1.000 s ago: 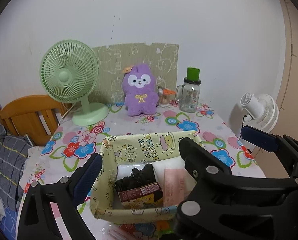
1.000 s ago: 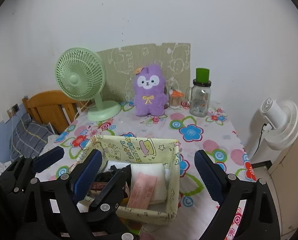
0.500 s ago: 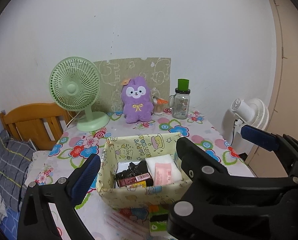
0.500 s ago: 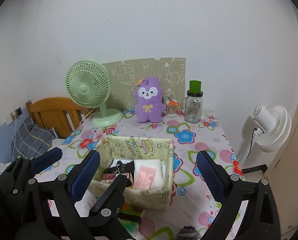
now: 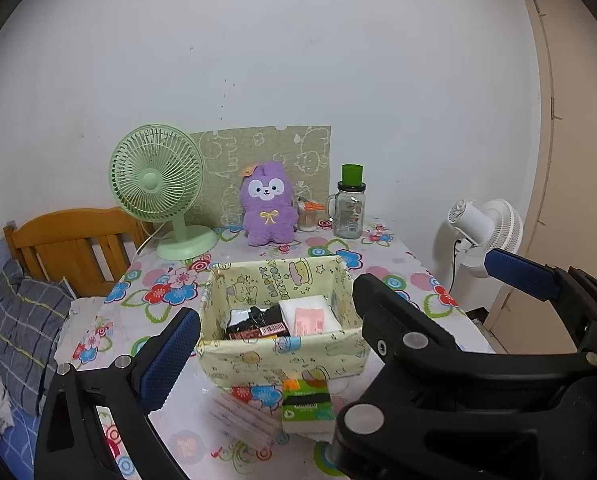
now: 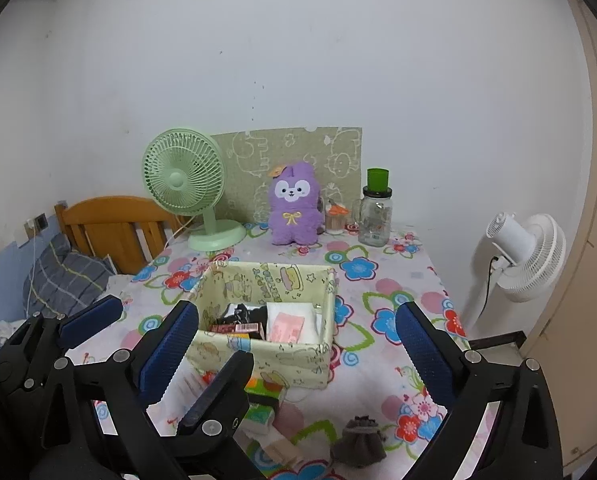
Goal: Organize soft objects
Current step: 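Release the white cloth and pink packet into the box, then withdraw both grippers, then move both open grippers toward the green tissue pack and grey pouch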
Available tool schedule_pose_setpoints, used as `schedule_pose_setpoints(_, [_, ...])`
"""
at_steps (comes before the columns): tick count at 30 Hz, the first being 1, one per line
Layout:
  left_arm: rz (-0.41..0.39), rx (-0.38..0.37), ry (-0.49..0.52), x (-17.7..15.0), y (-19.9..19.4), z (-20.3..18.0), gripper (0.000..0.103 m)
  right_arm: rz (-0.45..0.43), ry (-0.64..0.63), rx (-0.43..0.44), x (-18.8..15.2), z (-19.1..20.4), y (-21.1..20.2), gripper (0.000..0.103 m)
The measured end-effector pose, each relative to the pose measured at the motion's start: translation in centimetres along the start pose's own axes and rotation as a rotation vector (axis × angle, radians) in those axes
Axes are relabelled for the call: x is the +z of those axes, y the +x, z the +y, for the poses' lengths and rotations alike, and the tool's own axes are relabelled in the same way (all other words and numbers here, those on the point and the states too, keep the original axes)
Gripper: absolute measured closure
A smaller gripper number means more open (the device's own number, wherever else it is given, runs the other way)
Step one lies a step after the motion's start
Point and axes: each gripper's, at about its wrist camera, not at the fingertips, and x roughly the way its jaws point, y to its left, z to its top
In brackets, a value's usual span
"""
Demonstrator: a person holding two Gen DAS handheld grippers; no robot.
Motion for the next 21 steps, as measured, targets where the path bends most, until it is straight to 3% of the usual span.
schedule_pose_setpoints(21, [0.016,-0.010,-0.005,-3.9,-0.3,-1.7,0.000,0.015,-0.002,-0.041,-4.2,-1.1,-1.0,0.002])
